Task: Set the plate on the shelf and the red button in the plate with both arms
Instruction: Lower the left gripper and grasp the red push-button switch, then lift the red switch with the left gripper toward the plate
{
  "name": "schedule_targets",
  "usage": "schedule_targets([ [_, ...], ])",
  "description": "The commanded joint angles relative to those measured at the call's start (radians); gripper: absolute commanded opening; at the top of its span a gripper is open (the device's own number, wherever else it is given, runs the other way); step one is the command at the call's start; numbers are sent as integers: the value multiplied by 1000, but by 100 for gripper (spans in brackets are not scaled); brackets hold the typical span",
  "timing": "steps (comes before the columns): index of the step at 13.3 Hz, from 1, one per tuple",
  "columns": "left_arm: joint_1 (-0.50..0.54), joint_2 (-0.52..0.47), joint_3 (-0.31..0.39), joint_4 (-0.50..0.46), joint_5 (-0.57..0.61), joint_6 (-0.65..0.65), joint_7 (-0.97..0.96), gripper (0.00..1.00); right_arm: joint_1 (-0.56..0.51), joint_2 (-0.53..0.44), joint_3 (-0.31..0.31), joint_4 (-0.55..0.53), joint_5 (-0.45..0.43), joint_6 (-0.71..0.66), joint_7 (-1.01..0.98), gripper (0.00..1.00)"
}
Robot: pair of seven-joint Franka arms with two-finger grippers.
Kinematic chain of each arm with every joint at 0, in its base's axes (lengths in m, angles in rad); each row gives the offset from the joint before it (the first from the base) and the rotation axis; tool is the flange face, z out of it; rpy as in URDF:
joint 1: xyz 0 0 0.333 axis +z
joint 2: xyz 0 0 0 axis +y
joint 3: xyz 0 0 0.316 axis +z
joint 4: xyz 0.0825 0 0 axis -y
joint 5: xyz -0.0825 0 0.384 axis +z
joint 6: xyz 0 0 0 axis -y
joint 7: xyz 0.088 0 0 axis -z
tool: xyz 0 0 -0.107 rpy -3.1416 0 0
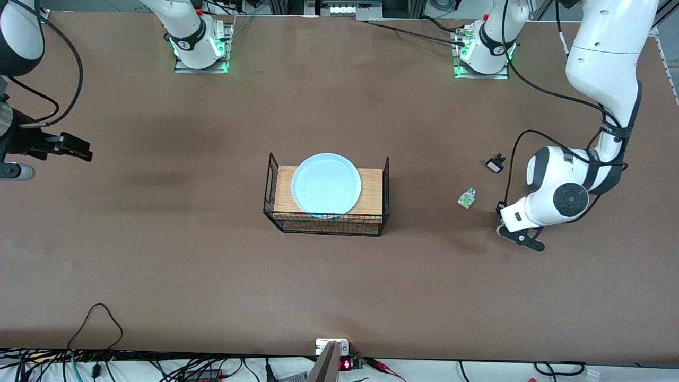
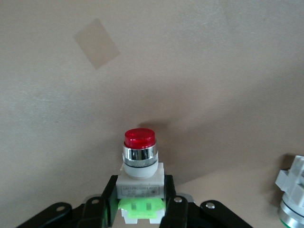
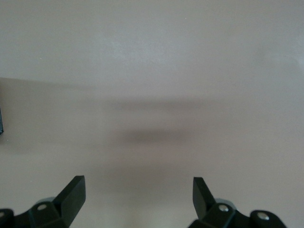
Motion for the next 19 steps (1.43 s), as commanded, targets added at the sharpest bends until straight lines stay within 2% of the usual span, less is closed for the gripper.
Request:
schedule_targets([
  [1,-5,-66,-24,53,12,-144,8,11,-3,-34,4,-37,14,10,0,100],
  [3,0,-133,-99,138,12,-335,8,11,5,-22,7,-20,15,8,25,100],
  [6,-1,-155,-224,368,-23,-625,-59,11,23,-12,7,-12,14,10,86,100],
  [7,-6,-155,-261,439,-45,-696,-122,11,21,-12,6,-2,14,10,88,100],
  [9,-8,-153,-341,522,-150,-784,-266,11,21,-12,6,3,14,8,86,100],
  [11,-20,-150,-419,528,-235,-781,-464,11,21,-15,6,4,15,5,73,100],
  [12,-61,-143,-442,534,-237,-767,-554,11,18,-17,1,1,15,-2,66,100],
  [15,-211,-103,-429,559,-231,-660,-725,11,20,-23,1,0,15,-10,51,100],
  [17,-288,-59,-427,559,-182,-542,-829,11,20,-28,3,0,15,-16,46,100],
  [19,-346,-9,-426,559,-64,-476,-868,12,20,-31,3,-2,23,-19,39,100],
])
